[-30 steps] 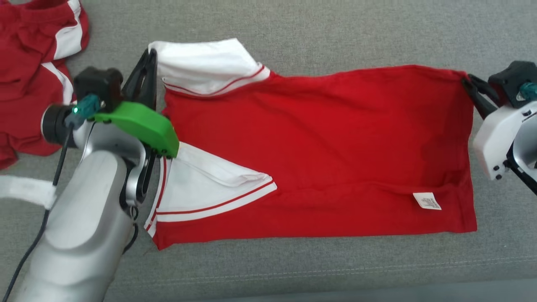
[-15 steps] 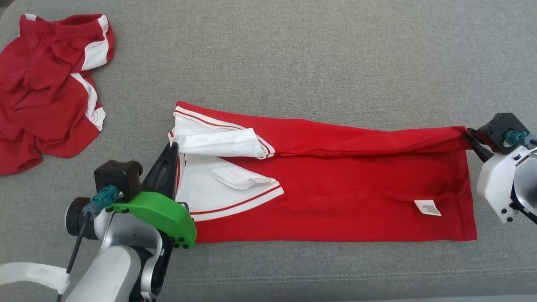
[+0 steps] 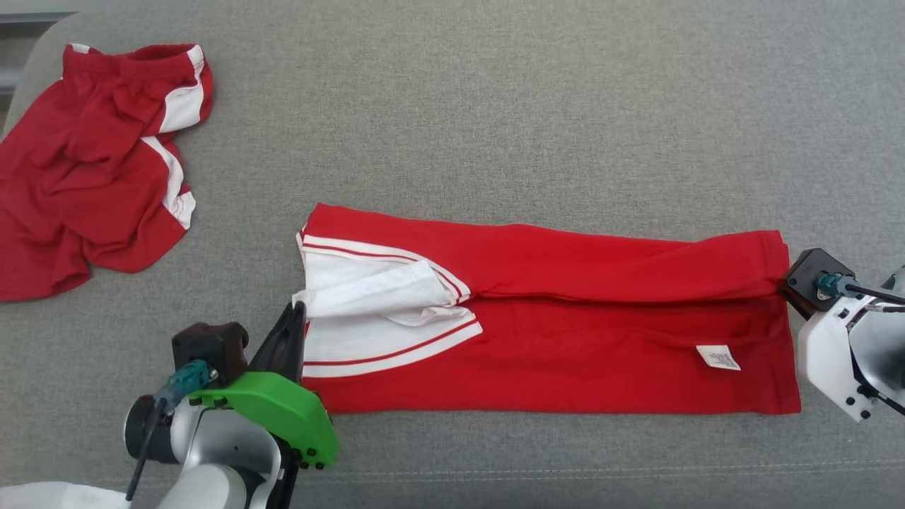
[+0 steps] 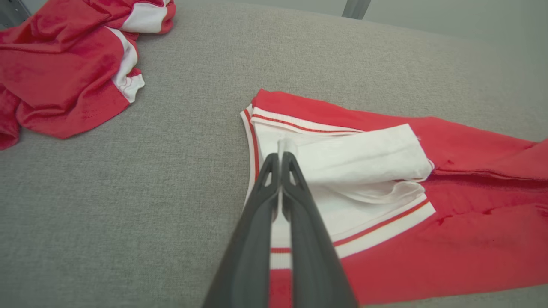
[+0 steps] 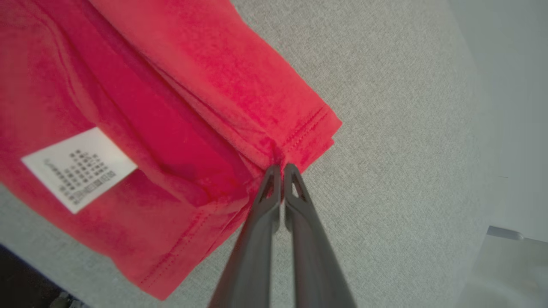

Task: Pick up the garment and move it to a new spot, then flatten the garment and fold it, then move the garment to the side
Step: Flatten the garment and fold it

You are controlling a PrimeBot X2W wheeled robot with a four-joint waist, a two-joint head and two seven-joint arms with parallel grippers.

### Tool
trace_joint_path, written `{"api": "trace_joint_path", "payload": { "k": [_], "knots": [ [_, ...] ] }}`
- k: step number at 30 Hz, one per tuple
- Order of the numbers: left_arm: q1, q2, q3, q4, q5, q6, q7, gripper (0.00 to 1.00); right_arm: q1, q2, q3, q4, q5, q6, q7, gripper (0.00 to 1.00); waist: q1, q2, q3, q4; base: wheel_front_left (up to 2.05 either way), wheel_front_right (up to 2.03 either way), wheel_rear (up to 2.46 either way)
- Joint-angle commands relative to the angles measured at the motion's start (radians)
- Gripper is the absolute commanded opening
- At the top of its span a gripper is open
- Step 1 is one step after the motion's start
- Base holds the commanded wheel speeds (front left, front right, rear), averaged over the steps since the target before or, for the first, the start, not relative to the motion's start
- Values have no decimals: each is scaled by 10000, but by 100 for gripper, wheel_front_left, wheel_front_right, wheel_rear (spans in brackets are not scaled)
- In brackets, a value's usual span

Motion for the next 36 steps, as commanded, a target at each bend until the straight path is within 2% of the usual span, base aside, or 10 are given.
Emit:
{"api": "trace_joint_path", "payload": {
  "k": [1, 4, 5, 6, 7, 8, 9, 10, 24, 36],
  "knots": [
    [172, 27, -29, 27, -67, 38, 33, 0, -108, -29, 28, 50, 57, -18, -34, 0, 0, -1, -110, 25, 0, 0, 0],
    [428, -45, -142, 124, -115, 63, 43, 0, -92, 32, 224, 291, 218, -18, -32, 0, 0, -1, -295, 52, 0, 0, 0],
    [510, -98, -166, 161, -170, 73, 51, 0, -48, 77, 265, 360, 274, -18, -28, 28, 0, -1, -355, 66, 0, 0, 0],
    [556, -93, -226, 232, -142, 87, 45, 0, 5, 138, 227, 459, 349, -18, -23, 95, 0, -1, -422, 78, 0, 0, 0],
    [621, -53, -297, 304, -78, 85, 86, 0, 46, 196, 206, 501, 364, -18, -98, 100, 0, -1, -477, 87, 0, 0, 0],
    [660, -119, -309, 349, -102, 93, 21, 15, 109, 270, 150, 593, 431, -18, -104, 100, 0, -1, -529, 103, 0, 0, 0],
    [699, -100, -377, 462, -72, 86, 42, 83, 182, 345, 116, 653, 486, -18, -139, 100, 0, -1, -590, 117, 0, 0, 0],
    [738, -95, -395, 534, -36, 115, 30, 100, 232, 412, 31, 698, 535, -18, -187, 100, 0, -1, -638, 123, 0, 0, 0],
    [1346, 312, -367, 1291, 42, 160, -360, 100, 1711, 1311, -2117, 470, 523, -18, -853, 100, 0, -1, -1520, 215, 0, 0, 0],
    [1542, -226, 812, 1304, -210, -32, -3582, 100, 3795, 5611, -6363, -7, 210, -15, -3056, 100, 0, -1, -2362, 471, 0, 0, 0]
  ]
}}
